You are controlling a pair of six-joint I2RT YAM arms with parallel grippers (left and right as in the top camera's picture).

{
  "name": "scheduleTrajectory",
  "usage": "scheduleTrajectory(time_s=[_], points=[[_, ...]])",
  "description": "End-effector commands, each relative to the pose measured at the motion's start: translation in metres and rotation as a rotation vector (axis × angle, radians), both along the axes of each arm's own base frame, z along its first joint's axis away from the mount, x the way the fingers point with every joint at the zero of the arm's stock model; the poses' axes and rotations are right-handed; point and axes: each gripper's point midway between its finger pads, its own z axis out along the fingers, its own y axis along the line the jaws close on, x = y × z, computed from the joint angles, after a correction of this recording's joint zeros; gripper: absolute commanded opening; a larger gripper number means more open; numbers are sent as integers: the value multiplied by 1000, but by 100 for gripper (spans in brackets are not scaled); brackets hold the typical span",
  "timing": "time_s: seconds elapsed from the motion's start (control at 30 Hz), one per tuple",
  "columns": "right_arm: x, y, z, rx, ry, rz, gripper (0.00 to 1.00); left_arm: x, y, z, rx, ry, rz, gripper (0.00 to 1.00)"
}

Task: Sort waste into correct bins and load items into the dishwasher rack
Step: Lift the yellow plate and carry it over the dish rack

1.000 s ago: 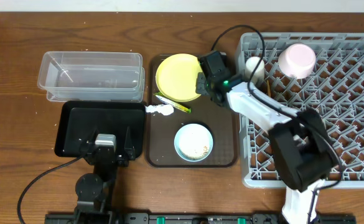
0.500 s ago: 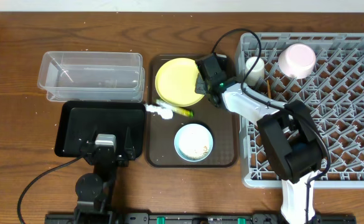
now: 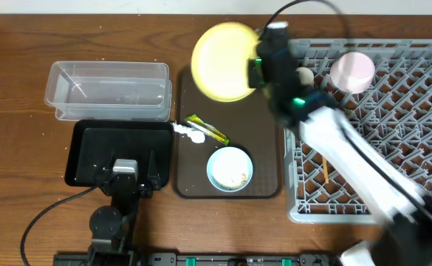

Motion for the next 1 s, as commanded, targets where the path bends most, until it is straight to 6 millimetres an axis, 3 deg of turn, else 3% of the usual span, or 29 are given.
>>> scheduleTrajectory(time_s=[0.0, 0.17, 0.3, 0.4, 0.6, 0.97], points=[[-28, -41, 64, -170, -120, -64, 1, -1, 4, -18, 15, 55, 23, 90], [-82, -123, 105, -456, -116, -248, 1, -1, 4, -18, 15, 55, 23, 90], [-121, -173, 103, -650, 0, -346, 1, -1, 4, -18, 15, 55, 23, 90], [-144, -200, 86, -746, 138, -353, 1, -1, 4, -18, 15, 55, 23, 90], [-156, -235, 56, -838, 330, -393, 1, -1, 4, -18, 15, 55, 23, 90], [-137, -264, 7, -999, 597, -373, 1, -1, 4, -18, 15, 55, 23, 90]])
